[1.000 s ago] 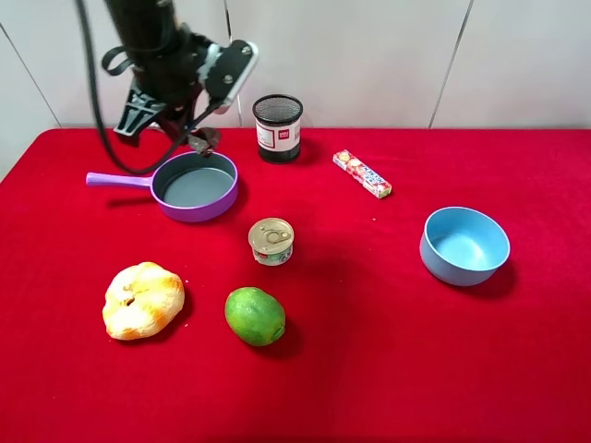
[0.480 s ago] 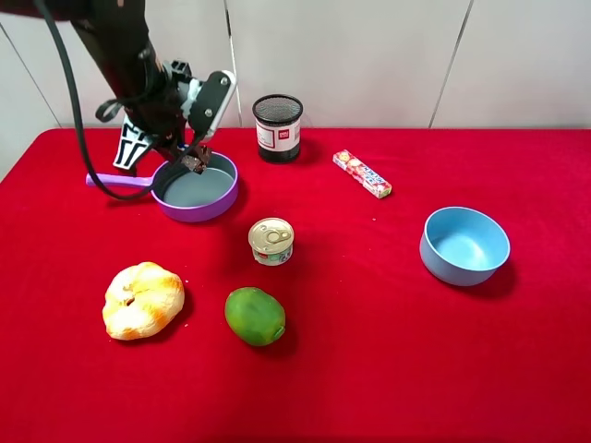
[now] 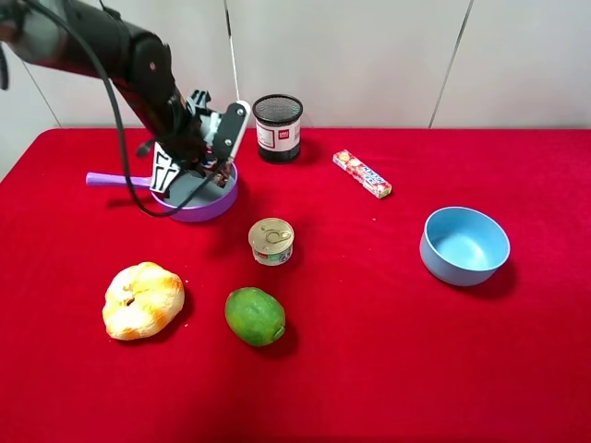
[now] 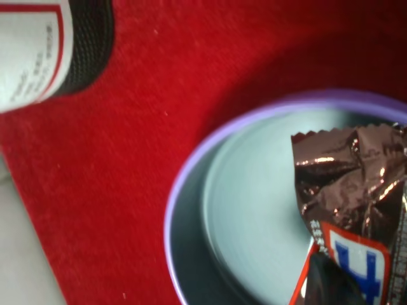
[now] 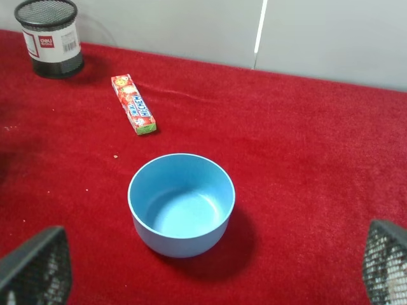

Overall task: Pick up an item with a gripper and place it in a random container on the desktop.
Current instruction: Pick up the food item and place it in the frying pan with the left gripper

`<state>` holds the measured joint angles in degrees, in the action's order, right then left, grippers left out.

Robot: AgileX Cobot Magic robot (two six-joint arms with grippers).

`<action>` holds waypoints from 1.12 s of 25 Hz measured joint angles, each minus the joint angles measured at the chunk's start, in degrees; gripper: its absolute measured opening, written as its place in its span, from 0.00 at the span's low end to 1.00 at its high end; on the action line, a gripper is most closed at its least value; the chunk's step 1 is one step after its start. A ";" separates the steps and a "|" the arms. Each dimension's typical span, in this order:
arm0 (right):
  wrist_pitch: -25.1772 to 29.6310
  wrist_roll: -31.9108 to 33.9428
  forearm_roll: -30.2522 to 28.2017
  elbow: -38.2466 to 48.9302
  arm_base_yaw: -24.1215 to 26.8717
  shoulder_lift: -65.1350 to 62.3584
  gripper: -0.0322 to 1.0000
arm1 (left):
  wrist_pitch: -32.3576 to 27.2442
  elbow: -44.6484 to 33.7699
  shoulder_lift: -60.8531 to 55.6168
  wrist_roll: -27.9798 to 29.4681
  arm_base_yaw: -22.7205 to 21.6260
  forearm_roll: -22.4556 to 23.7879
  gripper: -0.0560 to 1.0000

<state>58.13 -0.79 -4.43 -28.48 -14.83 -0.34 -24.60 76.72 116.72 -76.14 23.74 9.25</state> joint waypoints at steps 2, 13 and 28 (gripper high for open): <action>0.00 0.00 0.00 0.00 0.00 0.00 0.70 | 2.32 -0.06 1.24 0.00 0.00 -0.17 0.19; 0.00 0.00 0.00 0.00 0.00 0.00 0.70 | 4.16 -0.10 2.89 0.00 -1.52 -0.33 0.19; 0.00 0.00 0.00 0.00 0.00 0.00 0.70 | 3.51 -0.10 2.89 0.00 -2.58 -0.33 0.18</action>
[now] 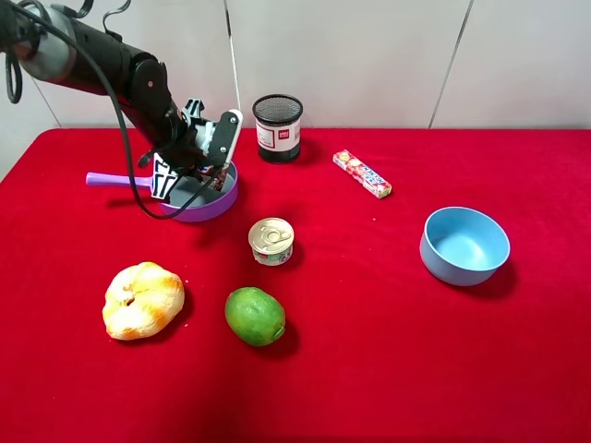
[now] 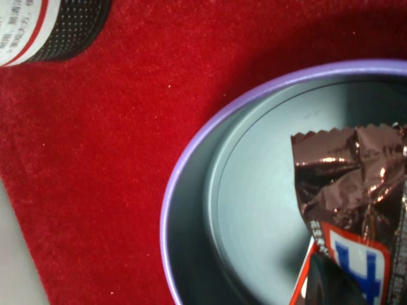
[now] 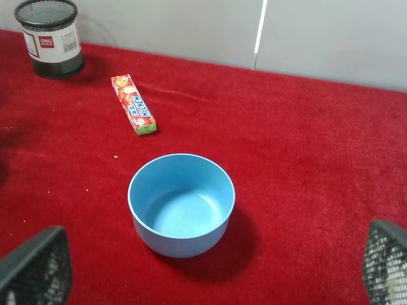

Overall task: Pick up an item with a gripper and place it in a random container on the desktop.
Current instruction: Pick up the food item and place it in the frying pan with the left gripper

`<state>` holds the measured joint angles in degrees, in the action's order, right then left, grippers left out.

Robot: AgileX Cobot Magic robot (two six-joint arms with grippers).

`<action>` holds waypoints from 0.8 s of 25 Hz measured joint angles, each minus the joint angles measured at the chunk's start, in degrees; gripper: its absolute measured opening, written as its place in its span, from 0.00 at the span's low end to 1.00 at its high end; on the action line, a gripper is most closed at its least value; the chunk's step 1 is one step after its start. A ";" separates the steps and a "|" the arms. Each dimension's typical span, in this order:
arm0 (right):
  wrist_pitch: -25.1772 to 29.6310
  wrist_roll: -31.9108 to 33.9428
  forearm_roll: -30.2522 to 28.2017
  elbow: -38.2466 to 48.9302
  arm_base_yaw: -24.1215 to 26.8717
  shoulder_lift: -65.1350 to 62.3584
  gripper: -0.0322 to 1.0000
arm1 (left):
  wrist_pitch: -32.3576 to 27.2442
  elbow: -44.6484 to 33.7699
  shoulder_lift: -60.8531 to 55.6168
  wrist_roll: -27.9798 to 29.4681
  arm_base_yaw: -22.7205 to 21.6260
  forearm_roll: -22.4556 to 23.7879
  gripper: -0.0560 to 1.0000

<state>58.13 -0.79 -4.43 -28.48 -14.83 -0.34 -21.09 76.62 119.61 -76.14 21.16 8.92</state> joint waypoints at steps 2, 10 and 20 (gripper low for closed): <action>0.00 0.00 0.00 0.00 0.00 0.00 0.70 | 0.00 0.00 0.00 -0.05 0.00 0.00 0.18; 0.00 0.00 0.00 0.00 0.00 0.00 0.70 | 0.00 0.00 0.00 -0.17 0.00 0.00 0.41; 0.00 0.00 0.00 0.00 0.00 0.00 0.70 | 0.33 0.00 0.00 -0.17 0.00 -0.68 0.98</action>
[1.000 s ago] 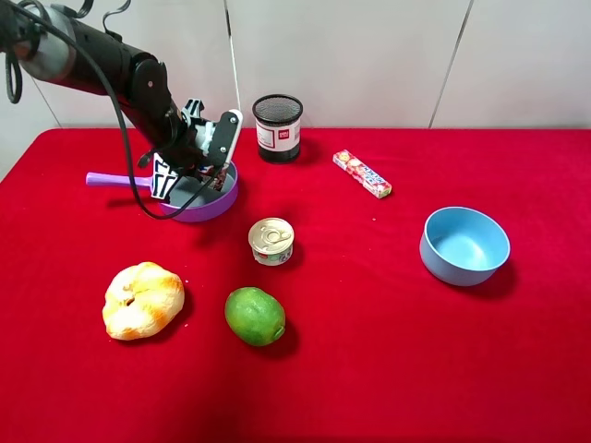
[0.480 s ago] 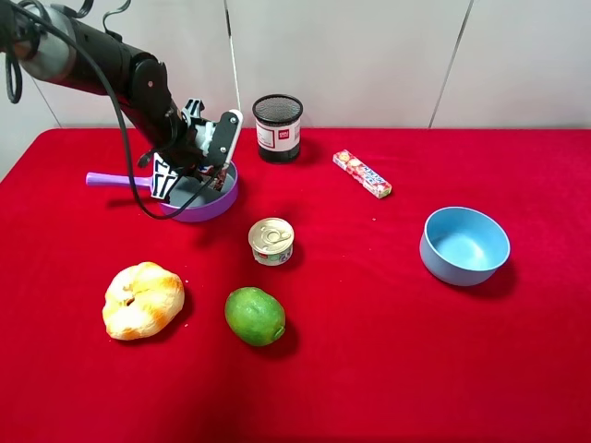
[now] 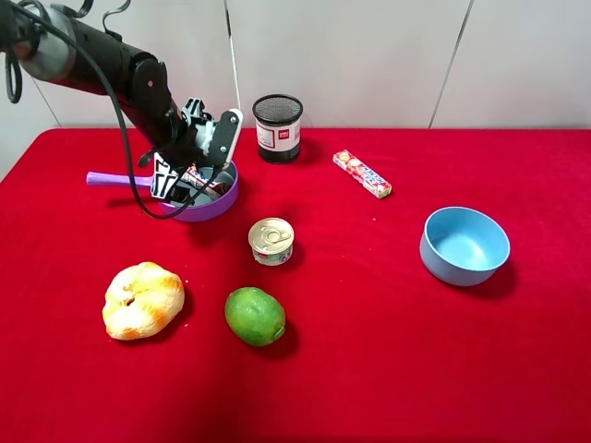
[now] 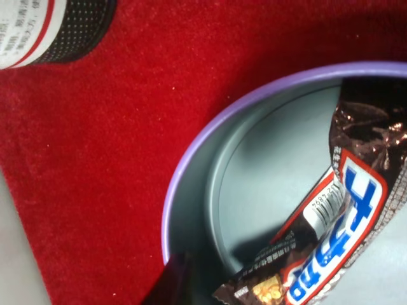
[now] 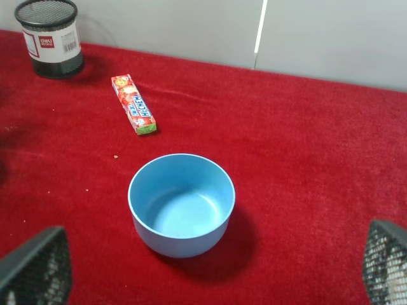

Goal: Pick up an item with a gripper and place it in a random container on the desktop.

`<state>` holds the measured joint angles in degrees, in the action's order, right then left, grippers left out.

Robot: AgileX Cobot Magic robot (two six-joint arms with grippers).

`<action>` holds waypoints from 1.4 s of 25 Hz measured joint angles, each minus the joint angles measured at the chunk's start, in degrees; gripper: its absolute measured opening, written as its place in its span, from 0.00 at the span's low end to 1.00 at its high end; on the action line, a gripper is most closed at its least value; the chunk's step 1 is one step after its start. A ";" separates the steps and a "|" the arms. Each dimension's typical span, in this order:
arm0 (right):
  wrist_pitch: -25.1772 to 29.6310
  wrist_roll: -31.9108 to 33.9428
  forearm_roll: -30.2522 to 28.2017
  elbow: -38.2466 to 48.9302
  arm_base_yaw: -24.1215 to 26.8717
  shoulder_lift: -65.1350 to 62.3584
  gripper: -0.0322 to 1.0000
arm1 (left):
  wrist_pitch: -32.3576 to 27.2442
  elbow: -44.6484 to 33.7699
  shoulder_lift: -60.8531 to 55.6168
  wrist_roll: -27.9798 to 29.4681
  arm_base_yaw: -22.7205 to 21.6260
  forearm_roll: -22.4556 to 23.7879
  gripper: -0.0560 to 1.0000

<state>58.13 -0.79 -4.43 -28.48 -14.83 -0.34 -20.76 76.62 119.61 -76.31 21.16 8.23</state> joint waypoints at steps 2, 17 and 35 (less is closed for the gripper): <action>0.00 0.00 0.00 0.00 0.00 0.00 0.70 | 0.00 0.00 0.00 0.00 0.00 -0.39 0.99; 0.00 0.00 0.00 0.00 0.00 0.00 0.70 | -2.08 0.00 -3.11 0.00 0.00 -0.61 0.99; 0.00 0.00 0.00 0.00 0.00 0.00 0.70 | -26.22 -0.07 -22.07 20.48 -0.44 -2.33 0.99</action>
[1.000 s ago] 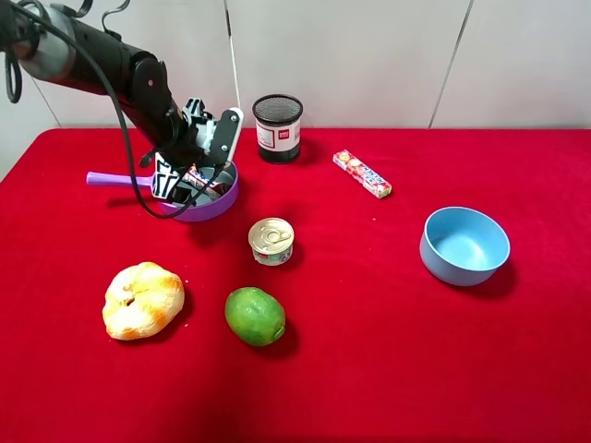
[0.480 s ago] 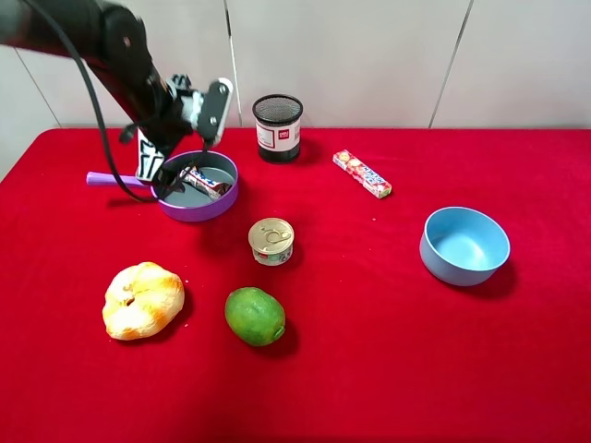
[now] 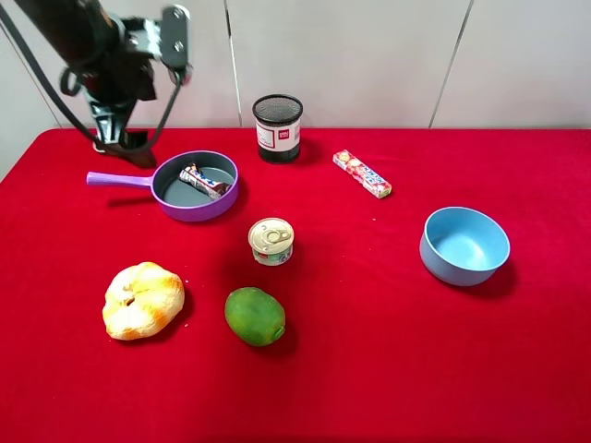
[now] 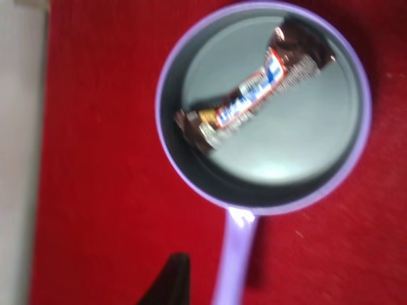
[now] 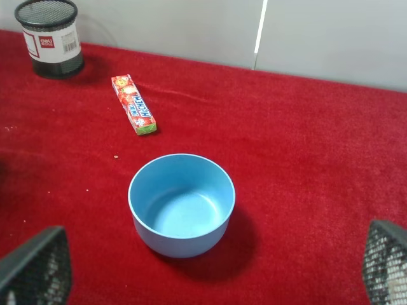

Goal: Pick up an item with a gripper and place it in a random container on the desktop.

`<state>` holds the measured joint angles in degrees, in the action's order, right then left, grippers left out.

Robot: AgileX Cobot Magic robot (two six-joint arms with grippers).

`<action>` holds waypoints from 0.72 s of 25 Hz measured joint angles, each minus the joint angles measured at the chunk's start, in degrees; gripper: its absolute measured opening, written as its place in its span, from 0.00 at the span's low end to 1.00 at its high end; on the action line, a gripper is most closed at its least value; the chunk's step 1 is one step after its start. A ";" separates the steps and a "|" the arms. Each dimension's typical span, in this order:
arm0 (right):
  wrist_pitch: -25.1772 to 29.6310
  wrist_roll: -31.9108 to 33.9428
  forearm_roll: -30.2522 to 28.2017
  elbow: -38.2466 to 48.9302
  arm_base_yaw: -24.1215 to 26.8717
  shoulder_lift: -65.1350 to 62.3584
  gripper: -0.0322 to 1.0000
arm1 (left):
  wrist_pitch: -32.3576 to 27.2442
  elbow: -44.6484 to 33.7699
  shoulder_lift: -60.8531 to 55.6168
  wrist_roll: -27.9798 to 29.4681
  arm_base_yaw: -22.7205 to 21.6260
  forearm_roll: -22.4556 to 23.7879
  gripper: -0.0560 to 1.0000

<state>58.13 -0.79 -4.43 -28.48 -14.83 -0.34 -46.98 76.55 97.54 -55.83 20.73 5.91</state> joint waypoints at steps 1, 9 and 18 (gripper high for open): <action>0.00 0.00 0.00 0.00 0.00 0.00 0.70 | -1.86 0.00 -0.87 2.02 -0.08 0.00 0.99; 0.00 0.00 0.00 0.00 0.00 0.00 0.70 | -13.50 -1.62 -9.54 16.82 -0.20 0.00 0.99; 0.00 0.00 0.00 0.00 0.00 0.00 0.70 | -17.04 -13.89 -24.73 33.27 -0.20 0.07 0.99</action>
<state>58.13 -0.79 -4.43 -28.48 -14.83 -0.34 -64.01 62.66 72.80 -22.56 20.53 5.98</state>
